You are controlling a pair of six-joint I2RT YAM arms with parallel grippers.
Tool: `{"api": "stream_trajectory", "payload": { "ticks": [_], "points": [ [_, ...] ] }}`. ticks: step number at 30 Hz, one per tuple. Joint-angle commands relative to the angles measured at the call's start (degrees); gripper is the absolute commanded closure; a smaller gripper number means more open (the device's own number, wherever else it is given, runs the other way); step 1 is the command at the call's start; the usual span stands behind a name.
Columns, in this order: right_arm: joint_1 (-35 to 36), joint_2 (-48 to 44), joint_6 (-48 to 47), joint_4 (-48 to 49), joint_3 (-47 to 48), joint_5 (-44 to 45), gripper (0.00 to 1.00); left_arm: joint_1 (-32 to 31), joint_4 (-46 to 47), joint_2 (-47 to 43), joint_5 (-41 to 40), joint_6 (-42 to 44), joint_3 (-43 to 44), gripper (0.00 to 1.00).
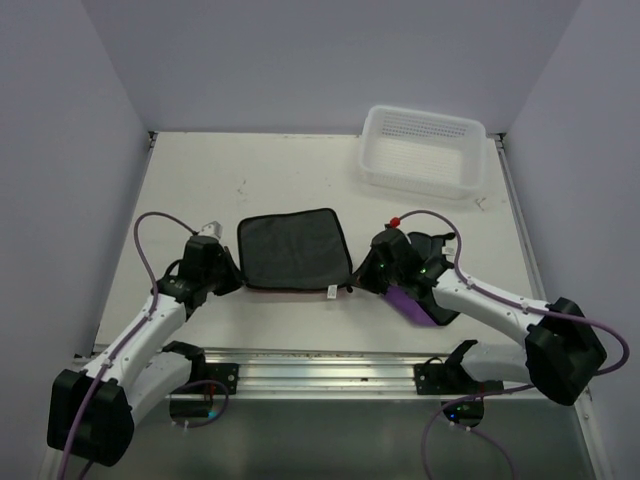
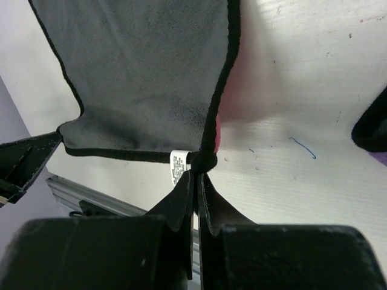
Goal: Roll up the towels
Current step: Fold the towel
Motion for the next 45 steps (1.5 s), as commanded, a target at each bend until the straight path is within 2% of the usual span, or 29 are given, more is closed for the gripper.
{"api": "stream_trajectory", "payload": {
  "ticks": [1, 16, 22, 45],
  "points": [
    [-1.6, 1.9, 0.1, 1.4, 3.4, 1.3, 1.00, -0.2, 4.0, 2.2, -2.2, -0.7, 1.9, 1.00],
    [-6.8, 14.0, -0.5, 1.8, 17.4, -4.2, 1.00, -0.1, 4.1, 10.0, -4.8, 1.5, 12.1, 1.00],
    [-8.4, 17.9, -0.6, 1.3, 22.1, -4.2, 1.00, 0.0, 4.2, 12.5, -8.5, 1.9, 13.8, 1.00],
    [-12.2, 30.9, -0.7, 0.4, 37.4, -7.0, 1.00, 2.5, 6.4, 21.4, -11.7, 4.8, 19.6, 1.00]
  ]
}}
